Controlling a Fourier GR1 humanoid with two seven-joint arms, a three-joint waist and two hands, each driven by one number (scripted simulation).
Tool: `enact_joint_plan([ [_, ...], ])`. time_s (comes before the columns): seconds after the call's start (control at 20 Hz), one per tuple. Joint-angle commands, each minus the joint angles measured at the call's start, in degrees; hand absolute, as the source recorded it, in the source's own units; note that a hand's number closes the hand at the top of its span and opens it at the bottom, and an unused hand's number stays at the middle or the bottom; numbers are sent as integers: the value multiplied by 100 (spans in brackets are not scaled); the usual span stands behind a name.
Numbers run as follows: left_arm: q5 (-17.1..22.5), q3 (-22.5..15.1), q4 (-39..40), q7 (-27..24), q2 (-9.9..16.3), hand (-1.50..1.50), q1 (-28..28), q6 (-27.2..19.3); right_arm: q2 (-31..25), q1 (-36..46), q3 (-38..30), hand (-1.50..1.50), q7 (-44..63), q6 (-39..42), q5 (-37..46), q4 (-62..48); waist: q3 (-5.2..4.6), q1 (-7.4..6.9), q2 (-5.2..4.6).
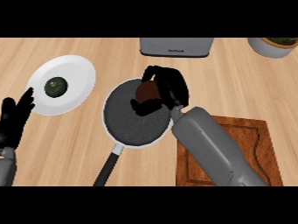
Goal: Pick the cupcake from the cutting board and place it in the pan
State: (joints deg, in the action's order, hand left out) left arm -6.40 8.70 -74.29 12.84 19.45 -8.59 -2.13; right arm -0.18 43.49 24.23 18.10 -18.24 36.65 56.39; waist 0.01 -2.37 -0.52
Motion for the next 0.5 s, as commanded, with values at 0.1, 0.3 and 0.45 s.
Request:
enact_joint_plan([
  [0.1,-23,25,322,87,21,0,-614,31,17,802,297,150,-714,-622,-1158,-1721,2,-136,-75],
  [0.3,-127,-252,144,-25,-155,0,-388,106,17,661,668,150,-896,-871,-2227,-1714,9,-367,-102],
  [0.45,-86,-227,171,-142,-156,0,-353,153,18,646,848,-150,-1060,-974,-2696,-1979,9,-517,-142],
])
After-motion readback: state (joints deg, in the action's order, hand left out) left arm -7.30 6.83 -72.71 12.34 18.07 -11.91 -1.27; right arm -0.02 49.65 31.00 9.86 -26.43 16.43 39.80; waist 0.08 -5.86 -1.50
